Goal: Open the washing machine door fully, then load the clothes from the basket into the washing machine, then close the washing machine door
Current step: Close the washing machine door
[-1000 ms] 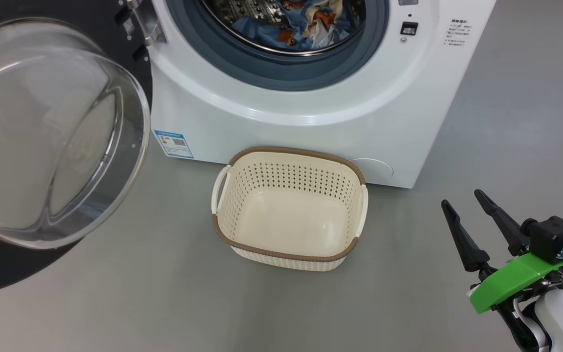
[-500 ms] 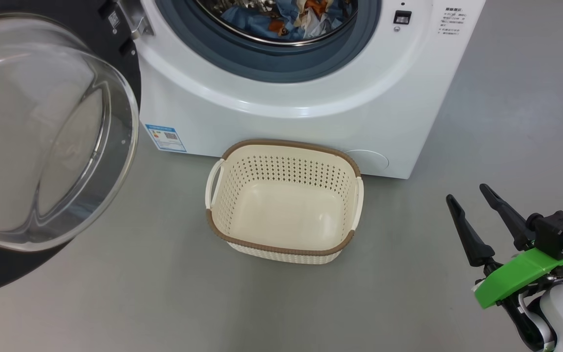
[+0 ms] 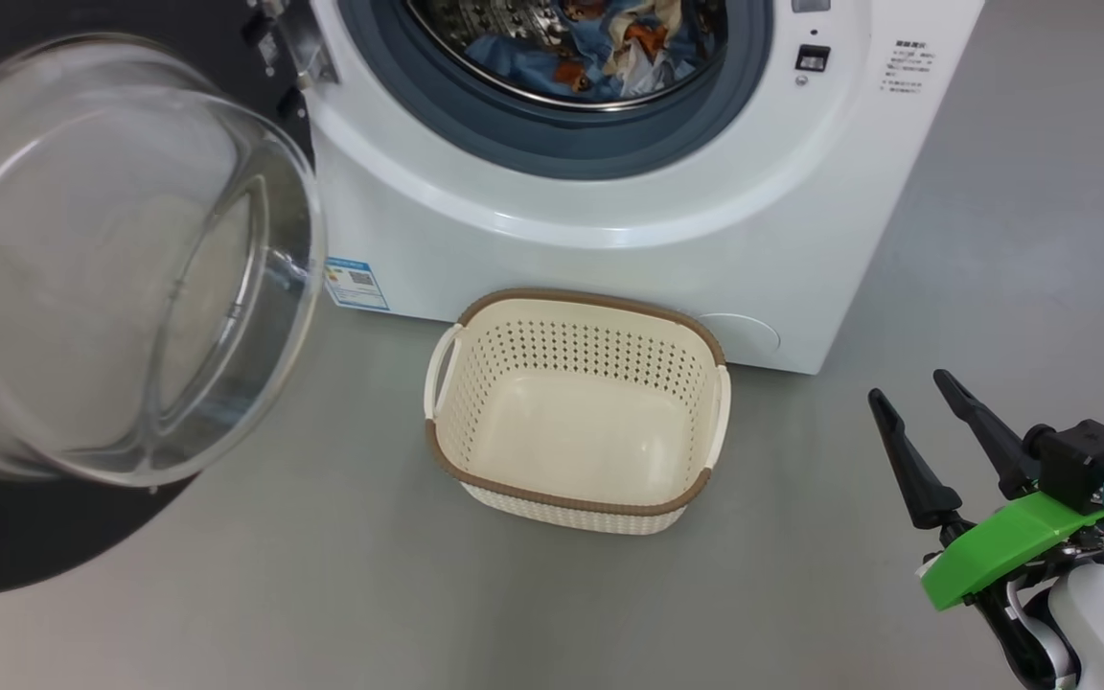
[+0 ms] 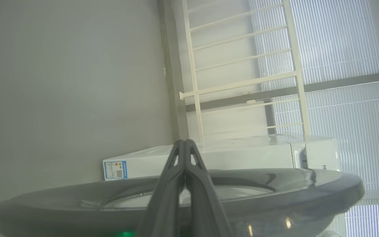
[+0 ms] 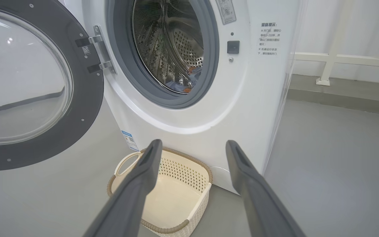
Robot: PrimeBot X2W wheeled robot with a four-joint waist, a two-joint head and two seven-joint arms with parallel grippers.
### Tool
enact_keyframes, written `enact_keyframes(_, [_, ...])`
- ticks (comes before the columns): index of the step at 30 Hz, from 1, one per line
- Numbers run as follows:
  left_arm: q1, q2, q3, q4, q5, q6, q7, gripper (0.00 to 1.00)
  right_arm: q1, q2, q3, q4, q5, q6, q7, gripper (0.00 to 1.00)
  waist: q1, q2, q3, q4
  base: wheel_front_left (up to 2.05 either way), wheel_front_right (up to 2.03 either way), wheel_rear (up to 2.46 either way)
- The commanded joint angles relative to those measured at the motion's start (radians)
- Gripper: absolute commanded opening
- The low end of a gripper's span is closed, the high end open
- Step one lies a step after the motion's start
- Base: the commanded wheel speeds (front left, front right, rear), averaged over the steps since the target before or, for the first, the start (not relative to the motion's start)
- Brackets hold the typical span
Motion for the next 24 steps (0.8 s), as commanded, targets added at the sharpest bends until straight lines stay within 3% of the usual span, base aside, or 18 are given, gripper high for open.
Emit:
enact_keyframes(1, [0.012,0.013,-0.018,-0.053,0.006,-0.003,0.069,0.00,0.011,-0.008,0.010,-0.015,0.002,0.005,-0.008,1.00,0.0000,0.0000,-0.012,0.015,0.00,0.00,0.00])
enact_keyframes(19, [0.228,-0.098,-0.076,-0.413,-0.044,-0.003,0.391,0.00,0.042,0.056,0.006,-0.004,0.006,0.005,-0.008,1.00,0.0000,0.0000,-0.066,0.037,0.00,0.00,0.00])
enact_keyframes(24, [0.277,-0.141,-0.136,-0.499,-0.032,-0.002,0.459,0.00,0.054,0.079,-0.002,-0.008,0.005,0.005,-0.008,1.00,0.0000,0.0000,-0.080,0.031,0.00,0.00,0.00])
